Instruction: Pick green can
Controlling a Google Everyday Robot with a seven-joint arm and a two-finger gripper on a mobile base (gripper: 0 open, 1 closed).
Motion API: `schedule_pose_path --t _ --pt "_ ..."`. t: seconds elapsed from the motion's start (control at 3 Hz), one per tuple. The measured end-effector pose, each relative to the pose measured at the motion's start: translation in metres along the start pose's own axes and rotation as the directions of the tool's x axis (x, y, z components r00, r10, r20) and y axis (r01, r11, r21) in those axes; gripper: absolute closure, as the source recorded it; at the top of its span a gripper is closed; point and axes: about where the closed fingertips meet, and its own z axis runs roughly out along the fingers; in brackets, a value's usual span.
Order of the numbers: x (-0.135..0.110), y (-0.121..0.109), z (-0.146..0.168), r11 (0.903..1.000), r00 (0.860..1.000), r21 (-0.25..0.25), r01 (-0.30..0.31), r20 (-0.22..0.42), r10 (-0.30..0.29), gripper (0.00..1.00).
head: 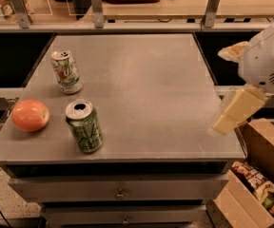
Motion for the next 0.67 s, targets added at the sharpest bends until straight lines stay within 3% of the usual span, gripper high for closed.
schedule_pose_path --t 0.33,0.67 --pt "-0.033 0.024 0.048 0.9972 0.985 -0.06 0.045 0.169 -0.034 0.0" --pt "-0.079 0.054 0.089 0.9855 0.934 -0.126 0.114 0.351 -0.063 0.0"
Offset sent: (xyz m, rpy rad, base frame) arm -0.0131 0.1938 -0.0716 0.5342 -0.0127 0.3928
